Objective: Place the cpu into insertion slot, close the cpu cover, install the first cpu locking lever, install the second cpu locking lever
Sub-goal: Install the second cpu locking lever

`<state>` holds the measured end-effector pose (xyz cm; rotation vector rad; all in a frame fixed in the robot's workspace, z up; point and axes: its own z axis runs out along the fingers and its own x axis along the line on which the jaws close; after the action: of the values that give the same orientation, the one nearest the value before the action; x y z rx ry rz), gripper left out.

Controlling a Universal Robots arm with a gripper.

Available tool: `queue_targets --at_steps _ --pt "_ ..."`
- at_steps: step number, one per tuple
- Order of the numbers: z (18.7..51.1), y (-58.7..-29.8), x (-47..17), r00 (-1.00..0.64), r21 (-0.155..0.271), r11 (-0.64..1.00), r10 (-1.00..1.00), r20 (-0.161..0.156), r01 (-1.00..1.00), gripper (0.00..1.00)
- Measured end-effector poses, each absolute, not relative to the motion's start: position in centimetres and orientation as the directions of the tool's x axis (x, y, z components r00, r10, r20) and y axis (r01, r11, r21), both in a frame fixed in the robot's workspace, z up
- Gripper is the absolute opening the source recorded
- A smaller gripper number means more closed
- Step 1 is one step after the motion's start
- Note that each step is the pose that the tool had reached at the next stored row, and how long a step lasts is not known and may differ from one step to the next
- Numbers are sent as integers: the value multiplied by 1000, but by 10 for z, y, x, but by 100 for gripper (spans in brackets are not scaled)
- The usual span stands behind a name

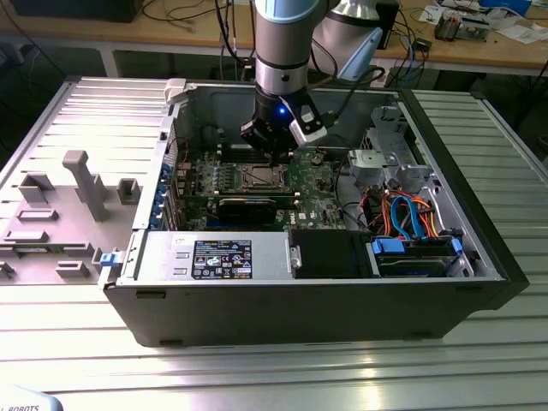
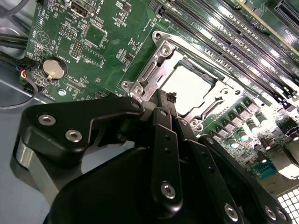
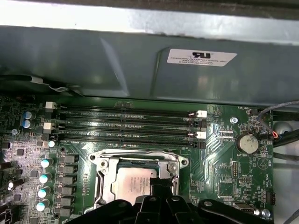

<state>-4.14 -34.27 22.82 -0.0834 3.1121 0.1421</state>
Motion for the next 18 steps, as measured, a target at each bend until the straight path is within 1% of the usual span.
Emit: queue_targets --at_steps 18 --pt "228 -351 -41 -998 90 994 -52 -28 -54 11"
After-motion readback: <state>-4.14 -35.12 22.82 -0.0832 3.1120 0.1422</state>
